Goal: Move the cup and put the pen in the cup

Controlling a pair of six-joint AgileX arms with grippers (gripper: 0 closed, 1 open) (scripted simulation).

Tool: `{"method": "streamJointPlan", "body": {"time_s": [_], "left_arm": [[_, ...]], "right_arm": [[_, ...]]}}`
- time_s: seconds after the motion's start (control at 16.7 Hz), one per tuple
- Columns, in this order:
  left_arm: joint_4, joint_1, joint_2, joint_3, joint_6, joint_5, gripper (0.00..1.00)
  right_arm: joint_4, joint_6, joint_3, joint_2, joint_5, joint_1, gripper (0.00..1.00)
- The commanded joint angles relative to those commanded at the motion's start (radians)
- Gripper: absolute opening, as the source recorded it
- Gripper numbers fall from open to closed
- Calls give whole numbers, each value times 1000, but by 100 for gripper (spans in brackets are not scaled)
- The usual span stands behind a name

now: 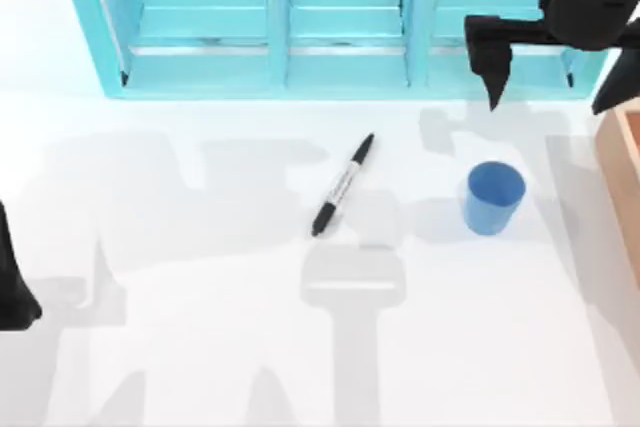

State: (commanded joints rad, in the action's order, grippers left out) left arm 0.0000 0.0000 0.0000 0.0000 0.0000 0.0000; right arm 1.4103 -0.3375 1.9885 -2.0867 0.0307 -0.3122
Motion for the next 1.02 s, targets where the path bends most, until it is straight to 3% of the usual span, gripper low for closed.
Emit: {"method": "streamJointPlan", "body": {"time_s": [0.24, 0.66, 1.02], "left_arm": [[0, 0, 0, 0, 0, 0, 100], [0, 0, 0, 0, 0, 0, 100], [0, 0, 0, 0, 0, 0, 100]], "right_arm": [[159, 4, 159, 8, -1, 2, 100], [164, -10, 174, 2, 1, -6, 100], [9, -280, 169, -117, 28, -101, 100]]}}
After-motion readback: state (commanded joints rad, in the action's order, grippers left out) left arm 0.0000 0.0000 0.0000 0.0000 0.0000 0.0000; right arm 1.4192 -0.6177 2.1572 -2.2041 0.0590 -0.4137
